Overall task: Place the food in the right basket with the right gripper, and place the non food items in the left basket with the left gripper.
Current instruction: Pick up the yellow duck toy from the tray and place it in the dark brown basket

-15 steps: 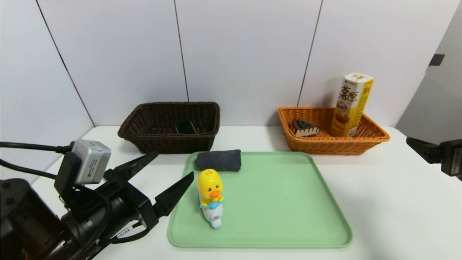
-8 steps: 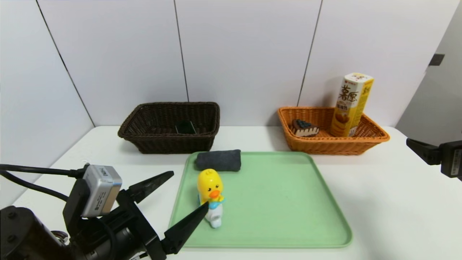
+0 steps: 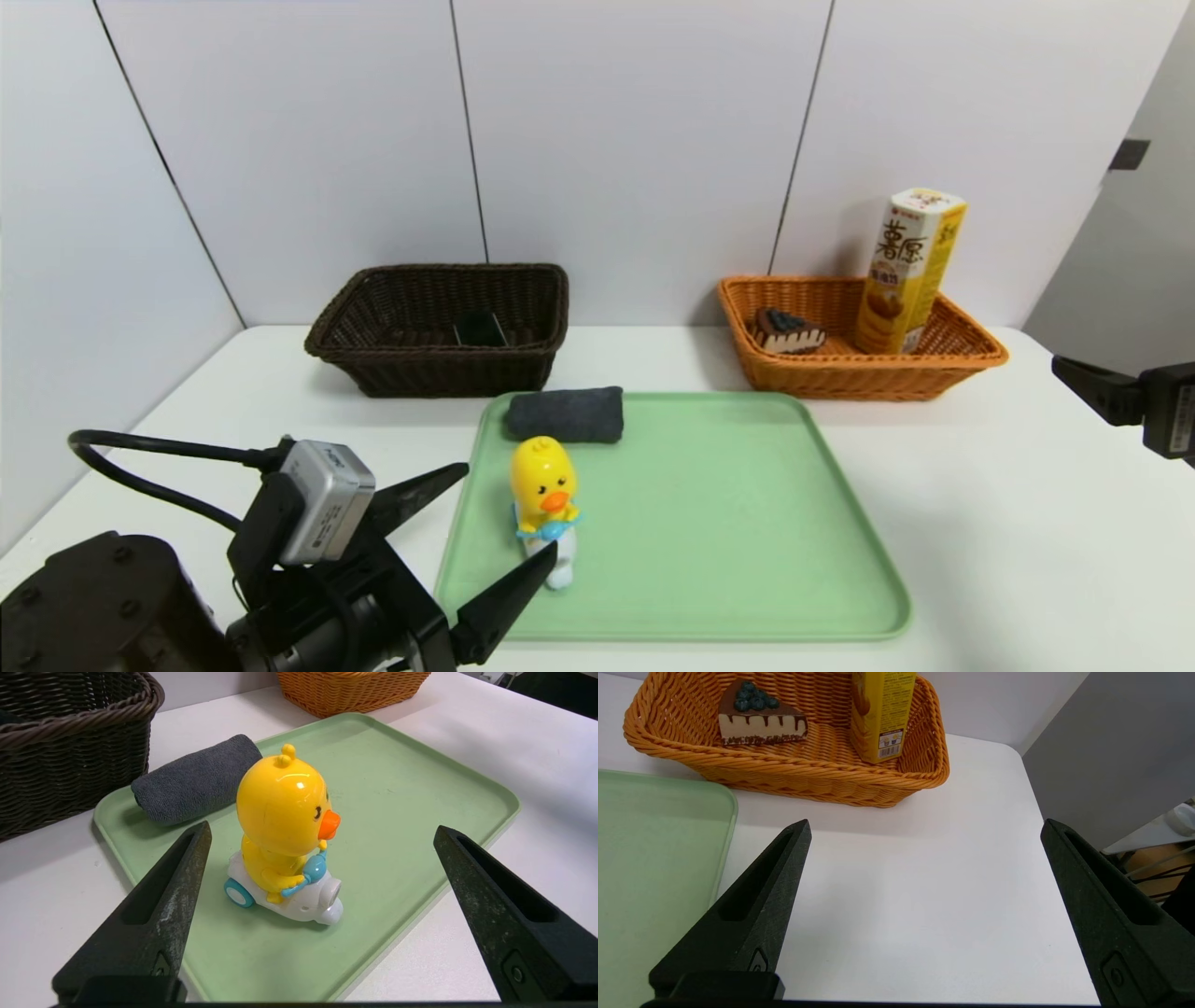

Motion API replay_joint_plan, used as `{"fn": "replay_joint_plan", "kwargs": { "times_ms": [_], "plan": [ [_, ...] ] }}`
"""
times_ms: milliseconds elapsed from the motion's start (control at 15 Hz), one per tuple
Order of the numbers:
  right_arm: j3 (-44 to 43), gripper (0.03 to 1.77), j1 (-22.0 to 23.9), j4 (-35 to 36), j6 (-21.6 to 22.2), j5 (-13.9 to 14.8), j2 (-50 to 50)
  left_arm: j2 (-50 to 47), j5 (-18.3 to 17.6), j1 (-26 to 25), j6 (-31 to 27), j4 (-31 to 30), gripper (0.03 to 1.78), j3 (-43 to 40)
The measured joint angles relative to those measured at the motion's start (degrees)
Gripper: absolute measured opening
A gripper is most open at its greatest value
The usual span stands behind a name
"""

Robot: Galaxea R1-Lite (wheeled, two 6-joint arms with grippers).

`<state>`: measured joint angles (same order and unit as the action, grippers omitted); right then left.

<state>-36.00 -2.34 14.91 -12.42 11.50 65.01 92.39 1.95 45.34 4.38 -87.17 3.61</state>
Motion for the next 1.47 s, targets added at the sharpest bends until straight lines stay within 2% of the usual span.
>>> {"fn": "replay_joint_plan", "kwargs": {
  "times_ms": [1067, 1467],
  "plan": [
    [0.5, 1.69, -0.3, 0.0, 0.5, 0.1, -0.2, 12.2, 0.2, -0.2, -0.7, 0.0, 1.69, 6.2],
    [1.1, 1.69, -0.2, 0.0, 0.6, -0.1, -0.4, 14.6, 0.3, -4.7, -0.1, 0.0, 1.69, 9.0]
  ]
}}
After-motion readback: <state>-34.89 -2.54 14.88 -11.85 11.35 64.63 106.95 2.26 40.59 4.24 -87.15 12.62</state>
